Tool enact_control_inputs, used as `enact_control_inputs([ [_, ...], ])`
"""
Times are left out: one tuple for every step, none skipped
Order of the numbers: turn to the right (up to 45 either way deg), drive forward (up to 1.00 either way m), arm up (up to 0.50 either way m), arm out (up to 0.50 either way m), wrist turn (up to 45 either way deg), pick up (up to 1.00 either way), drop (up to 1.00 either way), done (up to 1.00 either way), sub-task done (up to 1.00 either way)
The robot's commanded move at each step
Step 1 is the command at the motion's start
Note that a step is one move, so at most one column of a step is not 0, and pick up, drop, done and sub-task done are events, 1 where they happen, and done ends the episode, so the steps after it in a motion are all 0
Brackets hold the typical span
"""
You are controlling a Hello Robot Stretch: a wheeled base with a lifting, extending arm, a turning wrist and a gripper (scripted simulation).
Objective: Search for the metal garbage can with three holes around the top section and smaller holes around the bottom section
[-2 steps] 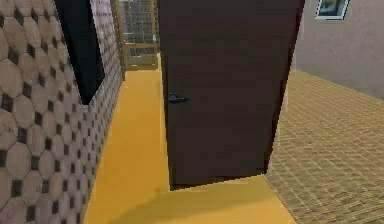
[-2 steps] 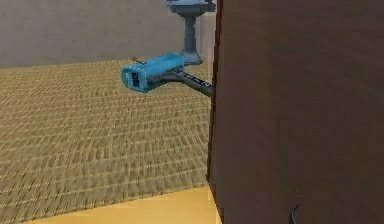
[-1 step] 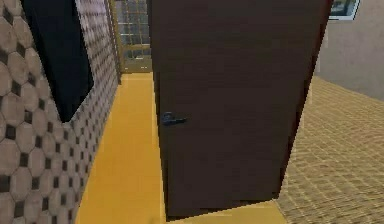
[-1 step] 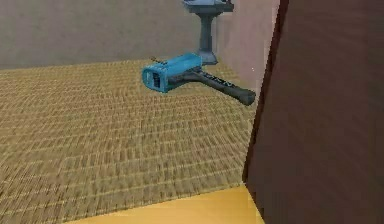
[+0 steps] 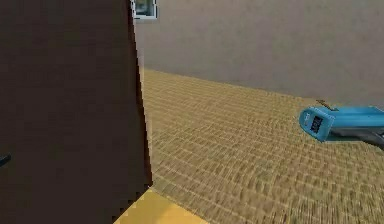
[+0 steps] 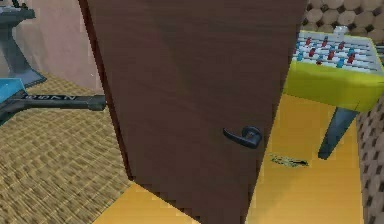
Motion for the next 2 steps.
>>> enact_control_inputs([
  [18.0,0.0,0.0,0.0,0.0,0.0,0.0,0.0,0.0],
  [0.0,1.0,0.0,0.0,0.0,0.0,0.0,0.0,0.0],
])
